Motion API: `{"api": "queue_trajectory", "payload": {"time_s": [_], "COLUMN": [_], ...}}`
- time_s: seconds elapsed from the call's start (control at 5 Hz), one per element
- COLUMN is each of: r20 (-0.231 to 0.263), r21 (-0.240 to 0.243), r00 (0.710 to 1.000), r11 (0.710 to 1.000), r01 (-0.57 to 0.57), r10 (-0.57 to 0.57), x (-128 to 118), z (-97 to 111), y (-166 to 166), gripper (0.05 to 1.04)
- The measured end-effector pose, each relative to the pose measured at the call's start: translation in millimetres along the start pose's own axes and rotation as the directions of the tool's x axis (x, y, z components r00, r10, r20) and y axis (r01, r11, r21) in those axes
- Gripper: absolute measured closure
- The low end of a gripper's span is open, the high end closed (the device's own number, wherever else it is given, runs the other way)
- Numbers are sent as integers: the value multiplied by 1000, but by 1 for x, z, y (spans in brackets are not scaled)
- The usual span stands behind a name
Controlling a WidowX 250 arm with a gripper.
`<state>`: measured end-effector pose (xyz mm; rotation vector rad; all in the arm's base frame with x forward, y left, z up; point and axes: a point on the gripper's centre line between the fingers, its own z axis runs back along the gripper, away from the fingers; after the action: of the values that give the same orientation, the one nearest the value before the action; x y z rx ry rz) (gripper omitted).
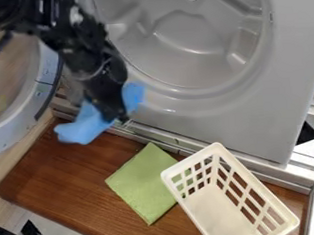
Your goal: Pick blue cloth and place it inside of the washing machine
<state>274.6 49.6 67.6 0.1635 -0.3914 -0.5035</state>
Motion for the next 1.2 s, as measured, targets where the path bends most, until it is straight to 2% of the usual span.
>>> {"api": "queue_trajectory", "payload": {"time_s": [0.2, 0.4, 0.8, 1.0, 1.2], "r20": [61, 122, 184, 204, 219], "r21": [24, 61, 69, 110, 192], "r00": [997, 982, 942, 925, 893], "r11": [998, 988, 959, 947, 915], "r01": [49, 140, 273, 303, 356], "r10": [-51, -147, -281, -320, -393], "x": [28, 69, 138, 140, 134], "z": [8, 9, -20, -35, -52], "y": [2, 7, 14, 14, 11], "gripper": [992, 992, 992, 992, 992]}}
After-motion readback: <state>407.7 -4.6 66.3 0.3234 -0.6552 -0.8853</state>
